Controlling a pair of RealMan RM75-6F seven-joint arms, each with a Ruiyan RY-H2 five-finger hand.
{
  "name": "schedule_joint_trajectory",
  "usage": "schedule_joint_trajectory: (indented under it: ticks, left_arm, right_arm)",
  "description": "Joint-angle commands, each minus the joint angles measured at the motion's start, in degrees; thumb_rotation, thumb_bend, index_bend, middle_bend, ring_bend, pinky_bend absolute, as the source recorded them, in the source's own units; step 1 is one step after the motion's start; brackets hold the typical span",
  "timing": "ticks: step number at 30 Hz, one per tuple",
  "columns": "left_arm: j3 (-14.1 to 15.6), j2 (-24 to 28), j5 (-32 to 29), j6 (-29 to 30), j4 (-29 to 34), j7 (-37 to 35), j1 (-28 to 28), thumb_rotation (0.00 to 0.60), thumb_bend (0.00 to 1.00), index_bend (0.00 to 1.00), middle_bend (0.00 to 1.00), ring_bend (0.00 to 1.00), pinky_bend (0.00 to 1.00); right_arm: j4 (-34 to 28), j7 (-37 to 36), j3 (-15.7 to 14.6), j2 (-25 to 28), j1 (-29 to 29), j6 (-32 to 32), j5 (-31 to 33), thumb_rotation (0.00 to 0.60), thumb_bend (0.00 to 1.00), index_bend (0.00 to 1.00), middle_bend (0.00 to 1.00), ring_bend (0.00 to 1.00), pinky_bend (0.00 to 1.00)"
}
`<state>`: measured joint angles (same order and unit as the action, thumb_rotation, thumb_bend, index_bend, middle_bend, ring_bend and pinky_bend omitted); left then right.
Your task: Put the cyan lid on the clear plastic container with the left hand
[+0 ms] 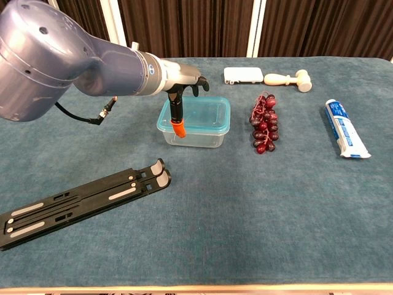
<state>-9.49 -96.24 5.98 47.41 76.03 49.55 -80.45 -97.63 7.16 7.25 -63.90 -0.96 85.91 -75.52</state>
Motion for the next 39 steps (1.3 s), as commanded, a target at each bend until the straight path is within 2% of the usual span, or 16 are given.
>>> schedule_joint_trajectory:
  ticks: [1, 11, 19, 23, 26, 29, 32, 39]
  left_arm:
    - [-0.06, -0.07, -0.19, 0.14, -0.1, 0.04, -0.02, 0.6, 0.08, 0.03, 0.09, 0.0, 0.0]
    - [0.42, 1.68, 0.43, 2.09, 2.51, 1.01, 0.28, 0.6, 0.08, 0.01, 0.05, 0.0, 0.0]
    - [1.45, 6.89, 6.21, 4.67, 11.3, -1.33, 3.28, 0.6, 0.08, 0.0, 0.05, 0.0, 0.0]
    - [1.04, 8.69, 8.2, 5.43, 13.45, -2.24, 3.85, 0.6, 0.1, 0.01, 0.08, 0.0, 0.0]
    - [0.07, 8.36, 11.42, 6.24, 12.18, -3.48, 3.96, 0.6, 0.15, 0.06, 0.12, 0.0, 0.0]
    - [-0.86, 7.53, 14.08, 4.61, 9.61, -5.02, 3.78, 0.6, 0.25, 0.2, 0.22, 0.01, 0.03]
    - [-2.27, 5.64, 17.28, 1.99, 4.49, -7.8, 3.51, 0.6, 0.32, 0.29, 0.26, 0.05, 0.06]
    - [-3.27, 2.25, 19.95, -2.8, -2.98, -11.26, 2.81, 0.6, 0.36, 0.39, 0.27, 0.06, 0.06]
  right_arm:
    - [0.0, 0.0, 0.03, 0.0, 0.0, 0.04, -0.02, 0.6, 0.29, 0.06, 0.04, 0.03, 0.0]
    - [-0.12, 0.26, -0.07, 0.03, -0.02, -0.19, 0.19, 0.6, 0.29, 0.06, 0.04, 0.03, 0.0]
    - [-0.13, 0.65, -0.04, 0.01, -0.07, -0.11, 0.18, 0.6, 0.29, 0.06, 0.04, 0.03, 0.0]
    - [-0.1, 0.8, 0.06, -0.09, -0.01, 0.13, 0.26, 0.6, 0.29, 0.06, 0.04, 0.03, 0.0]
    - [-0.14, 0.73, 0.1, -0.17, 0.02, 0.19, 0.35, 0.6, 0.29, 0.06, 0.04, 0.03, 0.0]
    - [-0.15, 0.64, 0.18, -0.22, 0.05, 0.24, 0.46, 0.6, 0.29, 0.06, 0.04, 0.03, 0.0]
    - [-0.29, 0.38, 0.34, -0.22, 0.09, 0.26, 0.76, 0.6, 0.29, 0.06, 0.04, 0.03, 0.0]
    - [-0.52, -0.02, 0.58, -0.16, 0.17, 0.22, 1.28, 0.6, 0.29, 0.06, 0.04, 0.03, 0.0]
